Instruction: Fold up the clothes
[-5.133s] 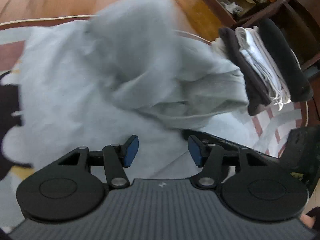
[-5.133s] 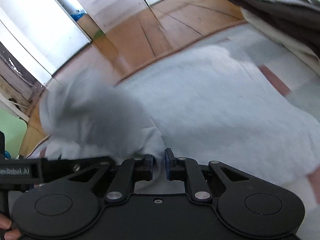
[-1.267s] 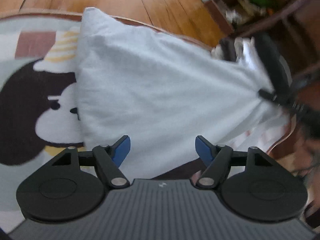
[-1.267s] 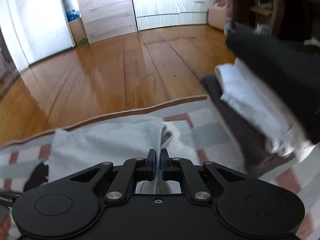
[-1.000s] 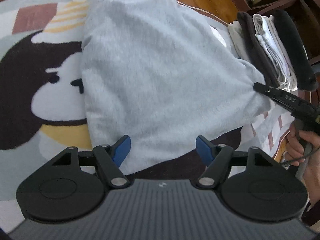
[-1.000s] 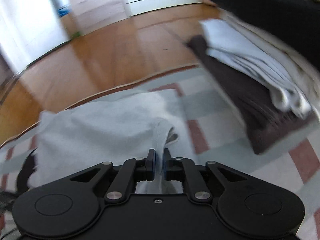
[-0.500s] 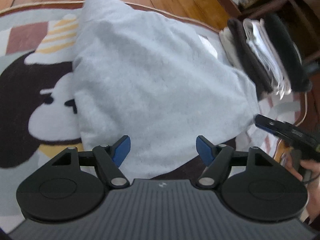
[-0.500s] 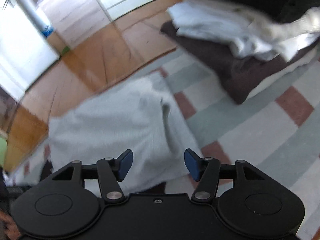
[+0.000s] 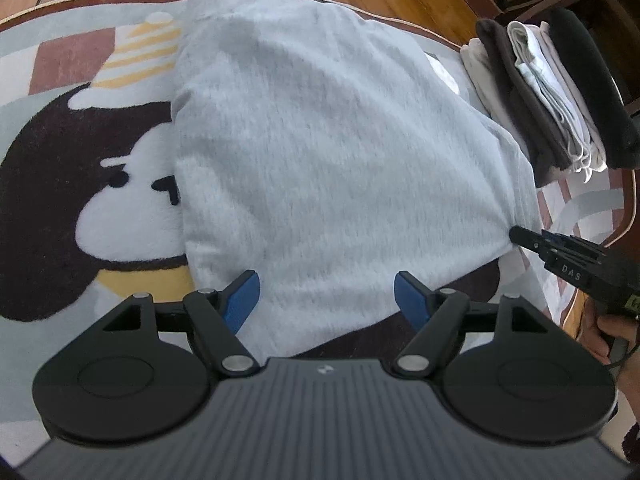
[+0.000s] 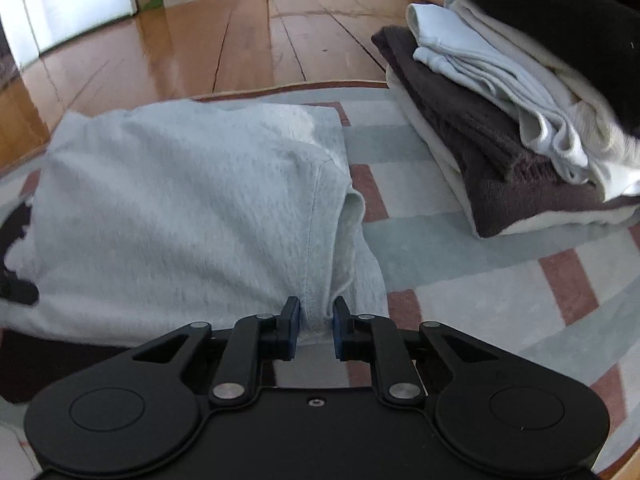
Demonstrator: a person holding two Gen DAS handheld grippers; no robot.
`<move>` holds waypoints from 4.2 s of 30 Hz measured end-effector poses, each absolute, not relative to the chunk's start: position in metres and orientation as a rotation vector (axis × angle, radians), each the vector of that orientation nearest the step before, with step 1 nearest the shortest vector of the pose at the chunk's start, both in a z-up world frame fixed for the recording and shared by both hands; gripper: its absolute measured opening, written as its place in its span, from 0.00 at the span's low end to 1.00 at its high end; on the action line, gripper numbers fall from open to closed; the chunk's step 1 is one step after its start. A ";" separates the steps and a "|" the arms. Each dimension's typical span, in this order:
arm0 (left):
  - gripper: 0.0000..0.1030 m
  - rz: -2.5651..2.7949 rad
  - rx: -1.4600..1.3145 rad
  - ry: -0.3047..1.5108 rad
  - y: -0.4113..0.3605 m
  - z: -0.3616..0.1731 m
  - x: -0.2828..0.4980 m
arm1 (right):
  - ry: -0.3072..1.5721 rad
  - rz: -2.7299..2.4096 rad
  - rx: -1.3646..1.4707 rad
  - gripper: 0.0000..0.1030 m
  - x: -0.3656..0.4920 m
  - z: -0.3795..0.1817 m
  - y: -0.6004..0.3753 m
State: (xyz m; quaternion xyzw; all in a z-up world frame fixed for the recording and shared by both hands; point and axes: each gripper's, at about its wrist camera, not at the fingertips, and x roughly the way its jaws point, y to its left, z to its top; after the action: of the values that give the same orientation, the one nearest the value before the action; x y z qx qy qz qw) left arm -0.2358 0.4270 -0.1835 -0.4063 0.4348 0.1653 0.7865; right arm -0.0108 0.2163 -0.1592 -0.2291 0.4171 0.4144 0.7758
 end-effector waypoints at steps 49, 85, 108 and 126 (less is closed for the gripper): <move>0.68 0.433 -0.759 0.634 0.537 -0.173 -0.231 | 0.825 1.341 -0.471 0.06 0.033 -0.132 0.361; 0.68 0.391 -0.754 0.683 0.512 -0.178 -0.215 | 0.952 1.345 -0.403 0.04 0.020 -0.120 0.359; 0.68 0.452 -0.730 0.553 0.530 -0.173 -0.236 | 0.967 1.252 -0.286 0.07 0.050 -0.154 0.391; 0.34 0.518 -0.328 0.689 0.515 -0.184 -0.187 | 0.942 1.051 -0.318 0.03 0.059 -0.148 0.377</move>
State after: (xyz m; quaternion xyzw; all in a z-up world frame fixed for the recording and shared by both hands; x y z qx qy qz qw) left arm -0.1869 0.5147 -0.1836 -0.1580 0.3326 0.2499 0.8955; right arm 0.0586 0.3772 -0.1484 -0.1457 0.4309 0.4807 0.7497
